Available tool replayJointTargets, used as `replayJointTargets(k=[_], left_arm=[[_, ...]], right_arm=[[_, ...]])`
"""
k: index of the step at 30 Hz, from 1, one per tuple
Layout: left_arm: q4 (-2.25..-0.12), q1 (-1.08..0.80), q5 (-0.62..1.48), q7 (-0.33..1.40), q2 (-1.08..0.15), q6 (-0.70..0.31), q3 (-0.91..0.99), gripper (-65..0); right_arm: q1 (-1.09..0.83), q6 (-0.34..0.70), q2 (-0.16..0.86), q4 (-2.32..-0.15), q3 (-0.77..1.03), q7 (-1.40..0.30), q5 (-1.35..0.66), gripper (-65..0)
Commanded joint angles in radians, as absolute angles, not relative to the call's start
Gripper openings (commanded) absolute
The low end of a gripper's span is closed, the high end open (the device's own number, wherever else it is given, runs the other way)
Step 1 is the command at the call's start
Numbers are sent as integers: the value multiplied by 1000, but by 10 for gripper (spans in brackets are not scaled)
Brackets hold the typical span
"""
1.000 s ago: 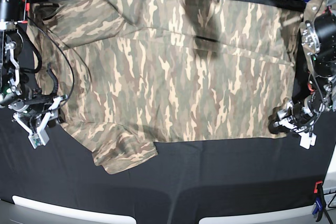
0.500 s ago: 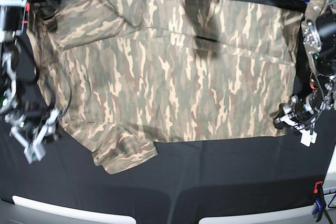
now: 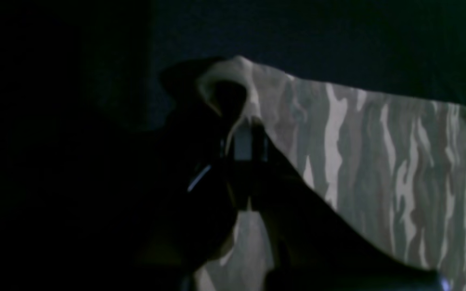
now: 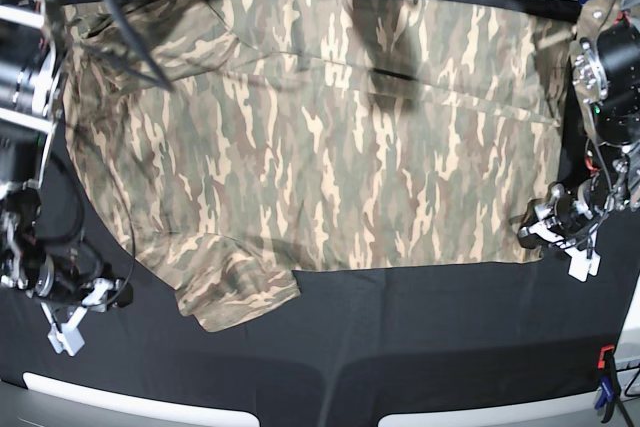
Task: Layout the t-shirt on the table in an organized manner, then fold the t-shirt properly
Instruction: 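Grasp the hem corners with both grippers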
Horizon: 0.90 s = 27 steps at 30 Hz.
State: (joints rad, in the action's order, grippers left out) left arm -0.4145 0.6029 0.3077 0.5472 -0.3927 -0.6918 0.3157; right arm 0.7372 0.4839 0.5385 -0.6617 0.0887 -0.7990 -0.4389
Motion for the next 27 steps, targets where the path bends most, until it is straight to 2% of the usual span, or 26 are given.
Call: replayJointTargets(k=[1, 6, 13, 27], left_arm=[[-425, 626, 305, 553, -398, -698, 317, -650], [-425, 626, 307, 549, -397, -698, 317, -650], [-425, 626, 326, 549, -397, -698, 317, -650], [-425, 626, 326, 549, -396, -698, 317, -650]], right_arm=[[802, 493, 554, -633, 82, -796, -448, -389], [903, 517, 547, -436, -19, -796, -341, -389], [913, 490, 540, -342, -162, -763, -264, -389], [911, 482, 543, -260, -177, -709, -178, -389]])
